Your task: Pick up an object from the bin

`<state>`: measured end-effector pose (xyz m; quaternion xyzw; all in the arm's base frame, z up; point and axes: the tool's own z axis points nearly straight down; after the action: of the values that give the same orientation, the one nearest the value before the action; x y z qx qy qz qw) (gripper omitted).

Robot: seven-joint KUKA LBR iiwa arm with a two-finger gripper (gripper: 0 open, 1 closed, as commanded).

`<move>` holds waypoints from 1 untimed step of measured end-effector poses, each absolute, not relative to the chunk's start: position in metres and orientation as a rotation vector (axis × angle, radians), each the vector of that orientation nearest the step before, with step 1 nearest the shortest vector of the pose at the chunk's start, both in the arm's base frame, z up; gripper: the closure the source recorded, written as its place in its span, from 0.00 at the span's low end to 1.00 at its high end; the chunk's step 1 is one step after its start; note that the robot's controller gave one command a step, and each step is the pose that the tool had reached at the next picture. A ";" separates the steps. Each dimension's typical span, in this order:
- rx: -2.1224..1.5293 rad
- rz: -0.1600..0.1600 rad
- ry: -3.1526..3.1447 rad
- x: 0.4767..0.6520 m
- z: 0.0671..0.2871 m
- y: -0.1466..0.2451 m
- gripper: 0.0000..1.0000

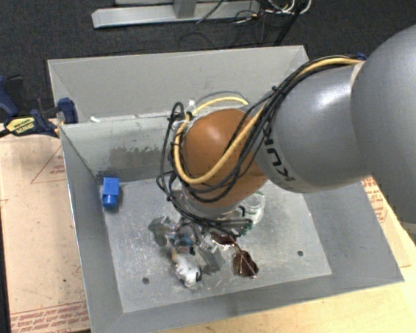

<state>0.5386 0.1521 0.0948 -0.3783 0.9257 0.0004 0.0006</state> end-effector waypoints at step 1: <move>-1.351 0.004 2.835 0.529 0.070 0.147 1.00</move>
Offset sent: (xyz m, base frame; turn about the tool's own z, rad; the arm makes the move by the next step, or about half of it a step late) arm 0.0000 0.0000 0.0000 0.0000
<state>0.5295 0.1471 0.0698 -0.4302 0.9027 0.0013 0.0004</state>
